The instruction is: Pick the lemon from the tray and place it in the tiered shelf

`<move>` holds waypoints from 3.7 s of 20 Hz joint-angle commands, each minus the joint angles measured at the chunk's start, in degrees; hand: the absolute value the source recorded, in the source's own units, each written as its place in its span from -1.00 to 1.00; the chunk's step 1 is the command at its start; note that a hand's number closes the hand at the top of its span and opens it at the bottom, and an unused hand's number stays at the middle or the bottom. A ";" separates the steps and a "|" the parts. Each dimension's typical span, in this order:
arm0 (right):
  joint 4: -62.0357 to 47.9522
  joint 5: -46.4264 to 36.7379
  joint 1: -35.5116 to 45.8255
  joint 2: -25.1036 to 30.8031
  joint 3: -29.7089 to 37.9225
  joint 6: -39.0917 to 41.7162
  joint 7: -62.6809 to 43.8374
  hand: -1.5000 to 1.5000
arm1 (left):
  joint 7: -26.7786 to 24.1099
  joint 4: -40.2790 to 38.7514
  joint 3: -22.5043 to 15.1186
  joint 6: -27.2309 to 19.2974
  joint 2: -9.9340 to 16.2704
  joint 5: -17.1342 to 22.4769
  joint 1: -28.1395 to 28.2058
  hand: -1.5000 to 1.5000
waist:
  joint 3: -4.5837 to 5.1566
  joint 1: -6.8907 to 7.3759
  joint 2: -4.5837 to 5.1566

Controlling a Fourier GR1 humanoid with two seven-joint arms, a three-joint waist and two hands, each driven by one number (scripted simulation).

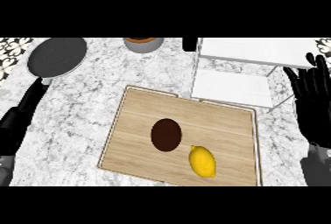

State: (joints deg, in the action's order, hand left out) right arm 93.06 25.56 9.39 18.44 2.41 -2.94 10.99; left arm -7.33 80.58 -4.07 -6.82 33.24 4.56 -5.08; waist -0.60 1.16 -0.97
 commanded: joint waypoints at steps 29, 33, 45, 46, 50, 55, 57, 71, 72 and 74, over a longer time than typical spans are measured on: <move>34.44 -19.18 23.89 23.62 -22.56 42.12 -19.42 -1.00 | 14.00 13.74 0.48 -9.90 -13.21 5.57 1.11 0.00 | 0.60 -2.05 0.10; 42.15 -26.78 21.97 24.14 -27.53 40.97 -28.46 -1.00 | 14.09 12.90 -0.77 -10.95 -14.81 4.13 1.11 0.00 | 0.65 -2.16 0.34; 39.76 -61.30 19.23 15.27 -50.08 39.05 -38.60 -1.00 | 12.37 13.22 -0.30 -10.12 -16.34 2.41 0.93 0.00 | 0.58 -1.19 0.90; 36.51 -59.70 22.19 13.86 -49.23 41.32 -40.22 -1.00 | 13.18 14.47 0.13 -8.69 -15.61 3.57 2.51 0.00 | 0.63 -0.72 0.88; 37.02 -67.93 17.12 13.27 -51.63 38.71 -39.40 -1.00 | 19.59 22.50 0.71 -8.33 -14.32 4.22 4.18 0.00 | 0.56 -0.72 0.79; 30.93 -72.22 11.71 13.98 -46.21 35.02 -26.79 -1.00 | 16.81 17.82 1.53 -8.11 -17.12 1.70 1.85 0.00 | 0.59 -1.03 0.96; 31.89 -75.01 10.46 10.45 -50.15 35.92 -29.85 -1.00 | 20.69 19.55 0.49 -10.46 -17.95 -0.35 -0.10 0.00 | 0.59 -1.10 0.90; 15.06 -82.60 8.36 8.24 -40.65 28.53 -8.34 -1.00 | 19.67 22.33 3.78 -5.33 -18.67 -0.49 3.90 0.00 | 0.58 -0.77 0.93; 15.13 -85.25 5.56 8.14 -42.39 25.69 -7.08 -1.00 | 15.46 17.55 4.35 -4.58 -19.67 -0.88 3.49 0.00 | 0.59 -1.01 0.96; 17.46 -84.63 9.22 1.70 -42.14 33.82 -11.72 -1.00 | 16.38 14.25 3.64 -6.29 -21.97 -2.11 -0.74 0.00 | 0.61 -1.12 0.96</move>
State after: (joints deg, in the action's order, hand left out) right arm 110.46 -58.17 17.37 24.59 -40.59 27.47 -0.88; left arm 8.43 96.62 -0.49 -12.62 12.85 3.42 -3.64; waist -0.01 0.13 0.00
